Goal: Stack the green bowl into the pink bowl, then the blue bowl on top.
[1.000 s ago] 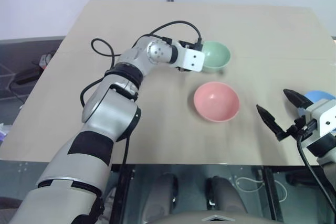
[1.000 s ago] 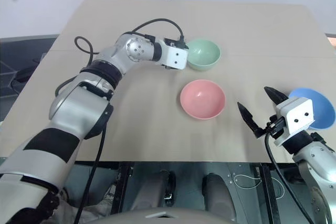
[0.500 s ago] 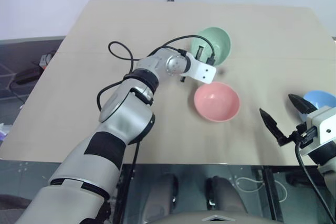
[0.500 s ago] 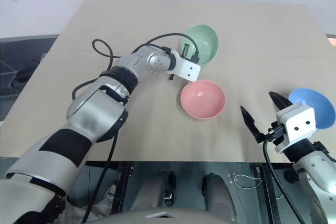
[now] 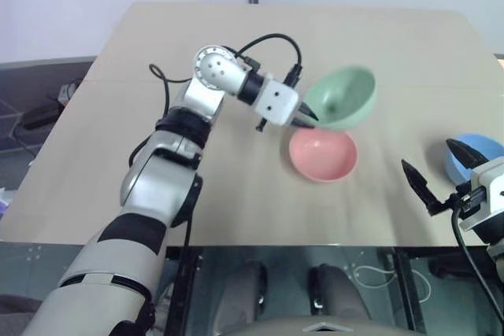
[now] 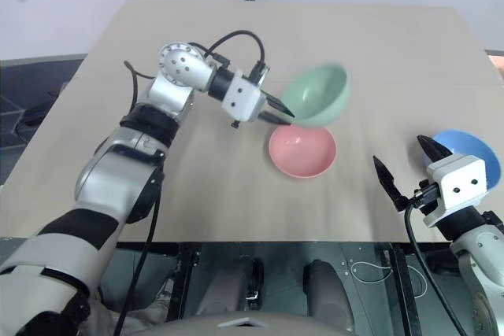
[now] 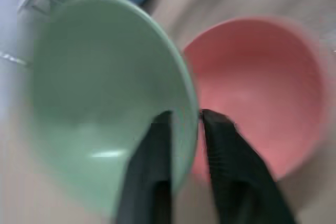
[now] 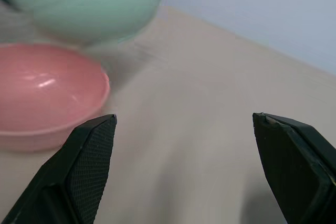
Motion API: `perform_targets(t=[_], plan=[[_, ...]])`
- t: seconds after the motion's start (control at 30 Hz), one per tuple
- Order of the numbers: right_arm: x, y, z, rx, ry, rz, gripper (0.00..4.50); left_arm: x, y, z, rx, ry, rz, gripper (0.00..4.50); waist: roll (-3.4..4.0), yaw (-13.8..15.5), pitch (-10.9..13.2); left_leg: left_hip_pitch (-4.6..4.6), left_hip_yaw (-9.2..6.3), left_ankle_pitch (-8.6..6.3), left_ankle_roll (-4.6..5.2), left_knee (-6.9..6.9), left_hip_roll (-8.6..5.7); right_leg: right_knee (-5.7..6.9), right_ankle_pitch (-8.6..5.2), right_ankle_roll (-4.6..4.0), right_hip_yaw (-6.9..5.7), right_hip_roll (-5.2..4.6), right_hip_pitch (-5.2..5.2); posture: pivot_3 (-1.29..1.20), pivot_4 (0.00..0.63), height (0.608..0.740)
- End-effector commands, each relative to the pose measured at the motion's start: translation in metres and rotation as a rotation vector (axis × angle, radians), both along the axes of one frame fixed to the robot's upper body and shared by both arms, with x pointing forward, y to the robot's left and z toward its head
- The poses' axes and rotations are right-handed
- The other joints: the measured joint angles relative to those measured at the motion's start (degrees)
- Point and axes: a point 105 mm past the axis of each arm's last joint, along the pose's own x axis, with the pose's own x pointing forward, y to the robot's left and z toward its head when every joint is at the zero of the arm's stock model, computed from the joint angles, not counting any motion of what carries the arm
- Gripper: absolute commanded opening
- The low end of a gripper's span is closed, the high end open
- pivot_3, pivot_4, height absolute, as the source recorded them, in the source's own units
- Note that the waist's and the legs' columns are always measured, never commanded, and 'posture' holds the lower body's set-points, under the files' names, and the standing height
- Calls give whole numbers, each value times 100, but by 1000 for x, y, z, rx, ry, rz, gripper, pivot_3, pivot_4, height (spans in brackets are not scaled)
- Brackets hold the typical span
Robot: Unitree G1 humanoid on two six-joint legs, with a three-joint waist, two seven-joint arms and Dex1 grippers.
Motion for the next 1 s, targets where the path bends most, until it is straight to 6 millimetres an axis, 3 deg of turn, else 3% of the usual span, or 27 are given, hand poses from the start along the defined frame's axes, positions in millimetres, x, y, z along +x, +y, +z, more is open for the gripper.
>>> perform_targets(t=[0.03,0.13,0.27,0.4,0.5,0.63,0.73,0.87,0.9,0.97,1.0], plan=[[-2,-4,9,-14,-43,-14,4500,-18,-5,7,-5,-25,-77,2534,0,9,0,7,0,-1,1,0,0,1,0,0,0,0,5,0,150,740],[0,-6,6,-24,-28,-24,4500,-24,-8,6,-62,7,-52,3736,1,46,-1,49,1,-14,25,5,-1,10,-1,0,1,0,46,0,150,740],[4,-12,5,-36,-22,-57,4500,-29,3,25,-169,154,57,3736,2,15,0,48,0,-15,26,32,2,28,-1,1,4,4,48,0,150,740],[11,-29,-9,-140,74,-149,4500,-32,29,37,-298,321,221,3736,14,-77,-7,49,-2,-15,26,42,13,35,-1,0,5,12,47,0,150,740],[16,-40,-16,-168,118,-188,4500,-39,43,40,-367,443,311,4467,18,-102,-10,50,0,-15,25,43,13,37,-1,0,8,11,47,0,150,740],[27,-67,-36,-168,245,-275,4500,-41,57,45,-624,520,421,4467,19,-76,-11,48,-1,-15,25,48,13,35,0,0,6,7,51,0,150,740],[37,-79,-44,-170,301,-297,4500,-45,71,32,-719,580,460,4467,19,-74,-12,52,1,-15,24,52,12,35,0,0,5,1,56,0,150,740],[51,-89,-55,-189,362,-301,4500,-65,85,17,-673,681,417,4467,19,-93,-12,52,0,-15,24,51,13,40,0,0,5,6,52,0,150,740],[53,-92,-58,-190,376,-300,4099,-70,87,15,-661,704,404,4500,20,-94,-11,52,-1,-15,24,51,14,37,0,-1,4,7,53,0,150,740],[56,-96,-61,-185,399,-294,3737,-76,91,15,-652,725,394,4500,20,-96,-11,52,2,-15,25,51,13,36,0,-1,6,5,53,0,150,740],[58,-97,-61,-185,404,-298,3236,-78,93,17,-654,728,395,4500,20,-88,-11,52,3,-15,25,51,13,35,0,0,7,5,53,0,150,740]])
